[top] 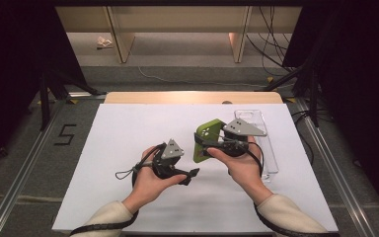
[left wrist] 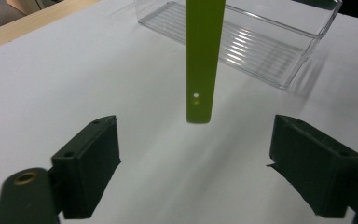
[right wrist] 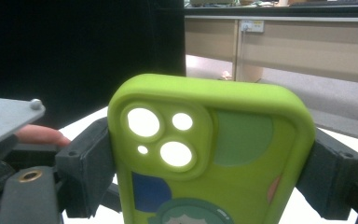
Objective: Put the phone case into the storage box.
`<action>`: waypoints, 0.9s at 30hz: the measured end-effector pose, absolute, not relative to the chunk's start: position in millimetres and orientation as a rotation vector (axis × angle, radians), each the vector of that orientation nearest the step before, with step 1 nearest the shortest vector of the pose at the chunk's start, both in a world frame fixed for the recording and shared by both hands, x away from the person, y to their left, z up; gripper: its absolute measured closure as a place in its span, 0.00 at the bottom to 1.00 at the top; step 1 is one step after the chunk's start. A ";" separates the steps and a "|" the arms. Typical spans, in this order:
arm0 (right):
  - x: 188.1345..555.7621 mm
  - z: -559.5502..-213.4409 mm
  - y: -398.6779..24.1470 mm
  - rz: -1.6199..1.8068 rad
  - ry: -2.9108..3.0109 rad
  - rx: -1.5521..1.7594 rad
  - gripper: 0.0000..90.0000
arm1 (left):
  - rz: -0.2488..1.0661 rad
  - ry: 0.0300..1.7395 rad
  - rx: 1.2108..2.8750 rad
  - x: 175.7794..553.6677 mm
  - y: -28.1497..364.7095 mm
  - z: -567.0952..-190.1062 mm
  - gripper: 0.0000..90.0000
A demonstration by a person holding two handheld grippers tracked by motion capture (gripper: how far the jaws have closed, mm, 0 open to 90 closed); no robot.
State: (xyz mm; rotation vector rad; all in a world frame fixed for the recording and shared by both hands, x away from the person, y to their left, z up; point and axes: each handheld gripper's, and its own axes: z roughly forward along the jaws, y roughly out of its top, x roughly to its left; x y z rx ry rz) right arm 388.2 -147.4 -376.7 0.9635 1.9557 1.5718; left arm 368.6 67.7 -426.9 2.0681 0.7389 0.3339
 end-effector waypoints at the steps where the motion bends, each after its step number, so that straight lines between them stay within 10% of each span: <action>1: 388.4 -376.3 -148.1 1.570 1.954 0.966 0.19 | 0.335 0.736 2.073 368.7 69.6 -426.5 0.17; 8: 390.4 -371.4 -154.2 1.570 1.925 0.978 0.19 | 0.341 0.708 2.090 369.5 82.6 -422.7 0.00; 27: 395.9 -357.5 -173.4 1.555 1.858 0.994 0.19 | 0.392 0.697 2.096 365.4 105.7 -423.3 0.00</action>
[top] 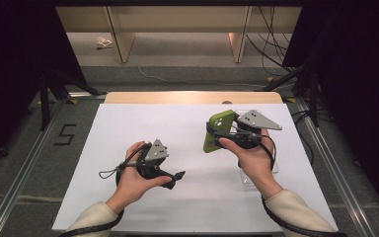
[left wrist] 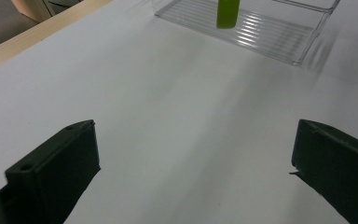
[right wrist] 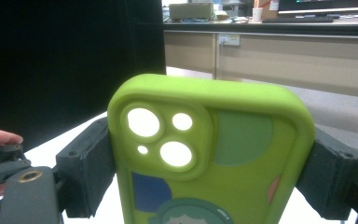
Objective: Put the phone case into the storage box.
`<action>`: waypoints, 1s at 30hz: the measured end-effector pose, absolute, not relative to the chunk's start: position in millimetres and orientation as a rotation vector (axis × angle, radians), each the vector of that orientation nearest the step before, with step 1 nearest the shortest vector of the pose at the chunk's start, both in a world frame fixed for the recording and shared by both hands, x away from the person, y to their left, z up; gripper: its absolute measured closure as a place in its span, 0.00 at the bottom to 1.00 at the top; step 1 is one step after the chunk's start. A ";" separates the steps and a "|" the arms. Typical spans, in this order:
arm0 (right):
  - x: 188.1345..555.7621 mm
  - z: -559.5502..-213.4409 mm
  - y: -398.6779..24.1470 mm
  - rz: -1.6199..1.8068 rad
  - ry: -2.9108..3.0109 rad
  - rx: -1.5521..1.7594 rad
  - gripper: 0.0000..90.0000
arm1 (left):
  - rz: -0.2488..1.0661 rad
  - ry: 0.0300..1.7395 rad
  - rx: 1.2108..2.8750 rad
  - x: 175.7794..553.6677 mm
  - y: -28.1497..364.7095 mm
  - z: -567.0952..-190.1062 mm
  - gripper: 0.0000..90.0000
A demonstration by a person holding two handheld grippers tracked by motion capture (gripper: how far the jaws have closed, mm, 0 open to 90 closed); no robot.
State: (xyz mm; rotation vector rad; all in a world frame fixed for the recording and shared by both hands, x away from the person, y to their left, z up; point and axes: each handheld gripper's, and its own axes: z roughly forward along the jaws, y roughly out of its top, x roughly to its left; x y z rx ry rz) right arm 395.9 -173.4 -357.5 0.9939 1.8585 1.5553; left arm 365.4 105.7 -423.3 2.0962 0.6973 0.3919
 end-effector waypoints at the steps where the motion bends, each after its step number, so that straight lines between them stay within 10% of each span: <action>1: 396.1 -357.0 -174.2 1.555 1.856 0.997 0.19 | 0.395 0.699 2.093 365.4 108.0 -423.3 0.00; 30: 402.9 -350.5 -191.7 1.518 1.805 1.018 0.19 | 0.470 0.737 2.054 369.4 151.0 -422.0 0.00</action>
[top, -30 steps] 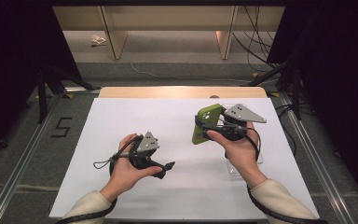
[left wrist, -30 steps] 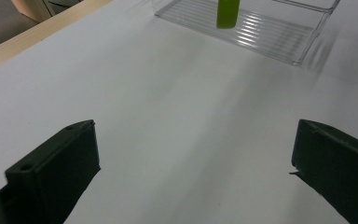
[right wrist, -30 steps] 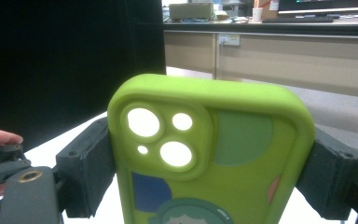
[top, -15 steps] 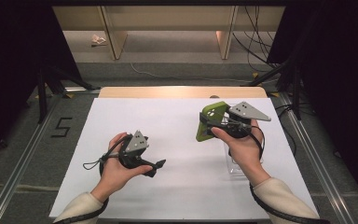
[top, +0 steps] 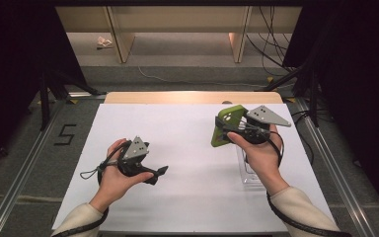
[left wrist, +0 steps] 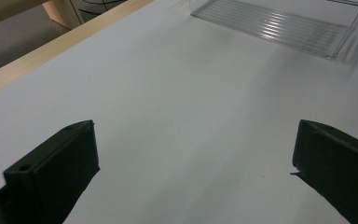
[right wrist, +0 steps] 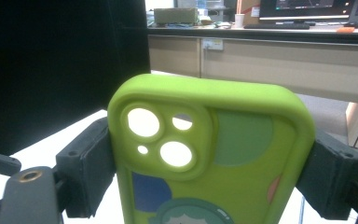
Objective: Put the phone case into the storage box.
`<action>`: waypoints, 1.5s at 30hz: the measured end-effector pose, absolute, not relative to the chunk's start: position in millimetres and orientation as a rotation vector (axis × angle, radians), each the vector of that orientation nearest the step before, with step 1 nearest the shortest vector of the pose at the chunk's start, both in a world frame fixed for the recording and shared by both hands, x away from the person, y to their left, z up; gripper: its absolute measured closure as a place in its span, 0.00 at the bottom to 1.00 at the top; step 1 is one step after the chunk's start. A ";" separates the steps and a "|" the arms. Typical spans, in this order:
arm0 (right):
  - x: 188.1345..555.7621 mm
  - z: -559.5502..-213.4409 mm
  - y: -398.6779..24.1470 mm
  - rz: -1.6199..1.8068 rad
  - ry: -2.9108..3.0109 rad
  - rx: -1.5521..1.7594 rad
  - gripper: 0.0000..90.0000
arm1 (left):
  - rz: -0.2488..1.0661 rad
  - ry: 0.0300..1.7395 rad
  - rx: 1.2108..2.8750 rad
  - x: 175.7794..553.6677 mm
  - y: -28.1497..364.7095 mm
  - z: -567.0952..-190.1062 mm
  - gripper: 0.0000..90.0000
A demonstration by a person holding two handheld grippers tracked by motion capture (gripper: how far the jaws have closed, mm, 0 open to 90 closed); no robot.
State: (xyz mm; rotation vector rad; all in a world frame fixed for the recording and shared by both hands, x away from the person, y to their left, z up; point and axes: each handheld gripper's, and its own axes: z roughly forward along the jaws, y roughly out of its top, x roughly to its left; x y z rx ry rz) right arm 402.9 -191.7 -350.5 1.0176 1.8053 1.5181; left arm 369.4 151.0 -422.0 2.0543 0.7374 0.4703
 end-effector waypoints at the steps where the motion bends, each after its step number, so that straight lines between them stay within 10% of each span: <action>1: 403.1 -350.3 -192.2 1.518 1.803 1.017 0.19 | 0.472 0.738 2.056 369.8 152.1 -422.2 0.00; 45: 410.6 -338.7 -218.7 1.480 1.711 1.056 0.19 | 0.478 0.793 2.037 375.5 168.1 -425.9 0.00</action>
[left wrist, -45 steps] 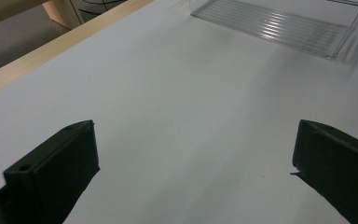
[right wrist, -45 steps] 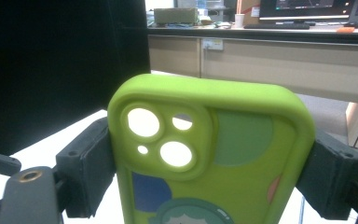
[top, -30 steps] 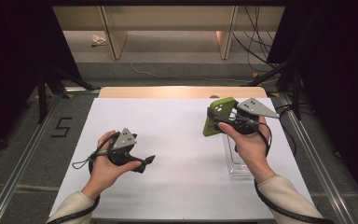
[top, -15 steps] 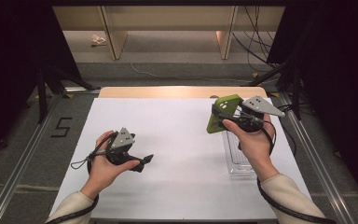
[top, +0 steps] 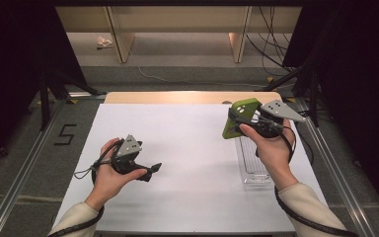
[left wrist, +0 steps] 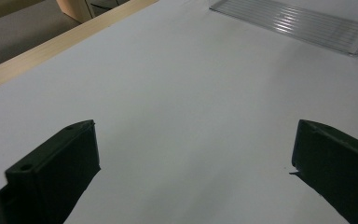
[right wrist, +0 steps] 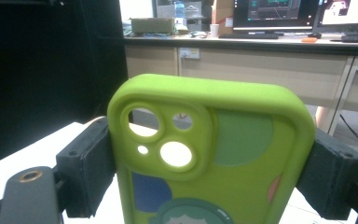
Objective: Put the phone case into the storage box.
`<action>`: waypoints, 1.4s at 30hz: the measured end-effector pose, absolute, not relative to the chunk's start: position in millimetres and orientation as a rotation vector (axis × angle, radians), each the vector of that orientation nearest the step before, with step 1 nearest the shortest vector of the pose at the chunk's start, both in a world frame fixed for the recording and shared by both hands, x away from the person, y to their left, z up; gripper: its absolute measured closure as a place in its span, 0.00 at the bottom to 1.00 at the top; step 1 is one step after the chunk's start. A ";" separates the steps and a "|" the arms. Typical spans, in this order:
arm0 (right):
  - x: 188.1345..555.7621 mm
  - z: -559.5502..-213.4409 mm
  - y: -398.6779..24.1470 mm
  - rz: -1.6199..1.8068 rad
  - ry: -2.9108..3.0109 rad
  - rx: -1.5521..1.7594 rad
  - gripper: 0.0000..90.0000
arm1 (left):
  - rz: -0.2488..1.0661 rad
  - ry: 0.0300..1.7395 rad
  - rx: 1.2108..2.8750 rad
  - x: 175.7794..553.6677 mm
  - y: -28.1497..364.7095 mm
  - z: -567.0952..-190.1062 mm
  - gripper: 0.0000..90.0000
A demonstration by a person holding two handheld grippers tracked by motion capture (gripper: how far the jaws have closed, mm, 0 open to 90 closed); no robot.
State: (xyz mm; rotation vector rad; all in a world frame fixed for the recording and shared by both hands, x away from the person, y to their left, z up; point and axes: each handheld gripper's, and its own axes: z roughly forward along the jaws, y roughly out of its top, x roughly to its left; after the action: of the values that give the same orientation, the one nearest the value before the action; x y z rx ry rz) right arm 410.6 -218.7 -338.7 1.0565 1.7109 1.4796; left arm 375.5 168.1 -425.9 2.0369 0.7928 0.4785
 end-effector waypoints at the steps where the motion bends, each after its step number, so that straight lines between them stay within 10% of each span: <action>1: 410.7 -338.5 -219.4 1.478 1.709 1.058 0.19 | 0.480 0.795 2.036 375.7 168.4 -425.9 0.00; 42: 418.3 -335.2 -243.3 1.420 1.633 1.106 0.19 | 0.479 0.804 2.031 375.7 170.3 -426.0 0.00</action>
State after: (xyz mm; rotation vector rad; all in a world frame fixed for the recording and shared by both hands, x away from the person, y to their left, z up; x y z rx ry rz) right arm 418.3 -243.3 -335.2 1.1060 1.6326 1.4196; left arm 375.7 170.3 -426.0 2.0306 0.8045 0.4791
